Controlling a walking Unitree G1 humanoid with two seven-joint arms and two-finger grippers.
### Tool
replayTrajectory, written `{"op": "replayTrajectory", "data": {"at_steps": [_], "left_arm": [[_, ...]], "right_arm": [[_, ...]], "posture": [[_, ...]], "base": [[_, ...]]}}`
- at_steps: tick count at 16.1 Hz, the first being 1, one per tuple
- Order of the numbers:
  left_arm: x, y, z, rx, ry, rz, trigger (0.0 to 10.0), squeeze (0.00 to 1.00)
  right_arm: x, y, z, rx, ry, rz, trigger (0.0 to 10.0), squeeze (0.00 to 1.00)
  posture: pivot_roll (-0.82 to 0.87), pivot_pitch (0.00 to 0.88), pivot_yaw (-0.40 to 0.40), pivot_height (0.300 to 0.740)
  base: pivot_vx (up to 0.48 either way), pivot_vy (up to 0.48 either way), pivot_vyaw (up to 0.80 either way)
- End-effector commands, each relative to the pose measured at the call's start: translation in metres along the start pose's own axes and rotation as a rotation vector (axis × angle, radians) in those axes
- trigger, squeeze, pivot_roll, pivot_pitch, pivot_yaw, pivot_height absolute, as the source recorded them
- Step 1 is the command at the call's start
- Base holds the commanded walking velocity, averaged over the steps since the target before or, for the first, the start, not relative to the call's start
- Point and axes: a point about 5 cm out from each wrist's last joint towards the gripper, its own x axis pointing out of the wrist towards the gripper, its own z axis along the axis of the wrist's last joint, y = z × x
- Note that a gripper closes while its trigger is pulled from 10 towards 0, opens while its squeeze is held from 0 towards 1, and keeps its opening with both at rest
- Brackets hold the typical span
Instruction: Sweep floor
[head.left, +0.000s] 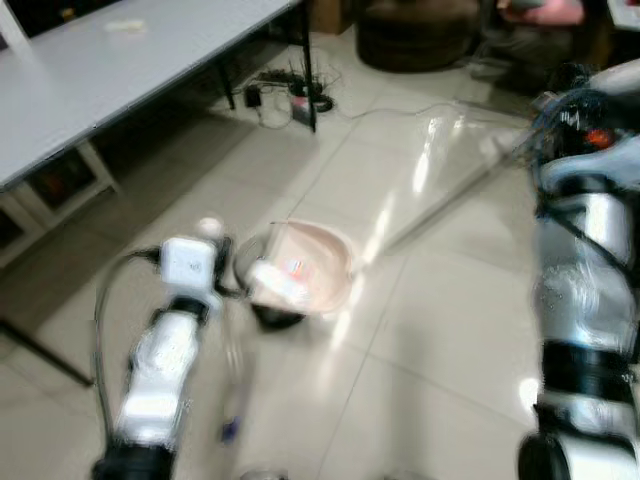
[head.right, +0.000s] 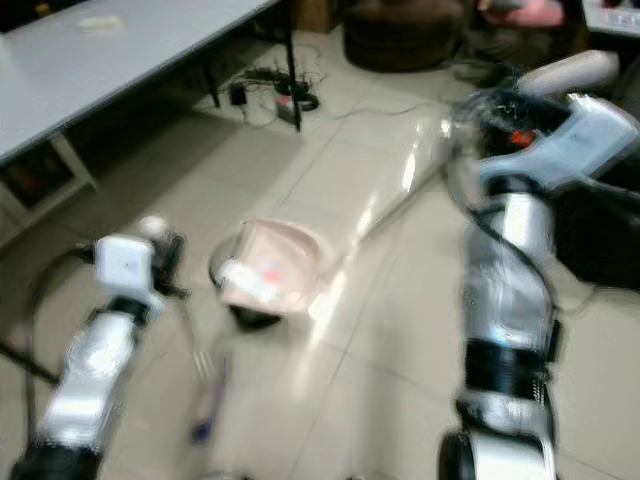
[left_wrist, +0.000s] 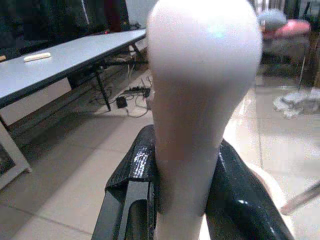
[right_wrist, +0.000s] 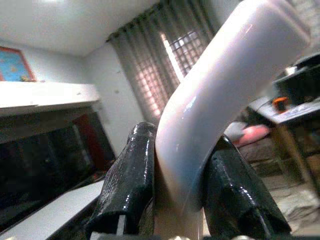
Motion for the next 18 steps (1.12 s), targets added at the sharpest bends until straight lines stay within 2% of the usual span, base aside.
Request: {"op": "replayTrajectory", "data": {"at_steps": [1,14,18], "left_arm": [[-0.0004,0.0115,0.0061,0.026,-0.025,0.033,10.0,0.00],[0.0006,0.0137,0.0066,0.032,-0.025,0.030,10.0,0.00],[0.0005,0.0140,0.0069,0.034,-0.026,0.025,10.0,0.00]], "right_arm": [[0.0045,0.0142,0.0072,0.033,-0.039,0.042,10.0,0.00],[0.0045,0.0143,0.0030,0.025,-0.022,0.043,10.0,0.00],[0.0036,0.0133,0.0012,0.031,-0.019,0.031,10.0,0.00]], "posture": [[0.02,0.033,0.032,0.740],[0.03,0.033,0.038,0.740],[0.03,0.036,0.041,0.740]], "base": [[0.394,0.000,0.00],[0.391,0.000,0.00],[0.393,0.000,0.54]]}}
